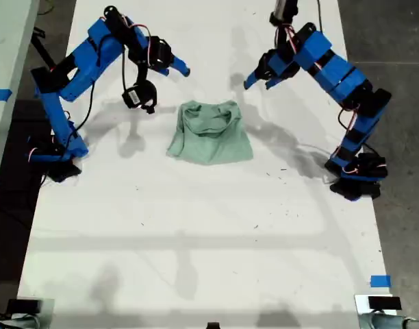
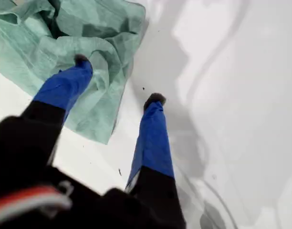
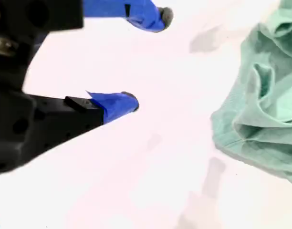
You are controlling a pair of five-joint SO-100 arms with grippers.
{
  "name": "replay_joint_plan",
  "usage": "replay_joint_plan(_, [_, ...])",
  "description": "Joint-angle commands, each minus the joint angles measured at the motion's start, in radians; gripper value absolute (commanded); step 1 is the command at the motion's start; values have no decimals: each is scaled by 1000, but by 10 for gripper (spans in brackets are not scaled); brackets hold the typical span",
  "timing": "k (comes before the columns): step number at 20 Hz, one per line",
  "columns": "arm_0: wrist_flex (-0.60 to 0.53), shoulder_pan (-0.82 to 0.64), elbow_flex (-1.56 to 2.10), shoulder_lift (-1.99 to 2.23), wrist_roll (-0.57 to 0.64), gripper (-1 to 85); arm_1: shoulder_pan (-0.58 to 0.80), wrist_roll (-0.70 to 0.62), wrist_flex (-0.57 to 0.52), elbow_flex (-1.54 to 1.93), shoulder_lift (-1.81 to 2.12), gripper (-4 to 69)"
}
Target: Fold t-shirt
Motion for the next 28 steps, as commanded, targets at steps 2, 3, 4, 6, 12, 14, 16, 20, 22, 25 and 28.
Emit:
replay_joint_plan(2, [28,81,158,264,-20,172,-21,6,29,192,350,247])
replay_joint_plan(3, [6,133,272,342,-31,103,-63,34,21,285,439,217])
replay_joint_plan(4, [-29,186,399,430,-40,46,-118,63,17,374,518,160])
replay_joint_plan(6, [-120,288,680,644,-71,12,-262,153,2,535,653,77])
replay_joint_plan(12, [-285,423,1362,1232,-278,1,-611,540,-150,1100,1114,-11])
replay_joint_plan(14, [-351,443,1555,1385,-339,1,-664,632,-158,1299,1358,-11])
replay_joint_plan(16, [-405,449,1750,1532,-382,1,-698,690,-153,1454,1546,-11])
replay_joint_plan(20, [-410,453,2028,1887,-425,1,-709,683,-201,1563,1680,-11])
replay_joint_plan(22, [-426,443,2100,1937,-433,1,-706,653,-322,1554,1574,-11])
replay_joint_plan(25, [-360,439,2215,2132,-463,1,-683,574,-569,1404,1227,-11])
replay_joint_plan(28, [-360,436,2217,2134,-457,1,-649,471,-710,1141,848,-11])
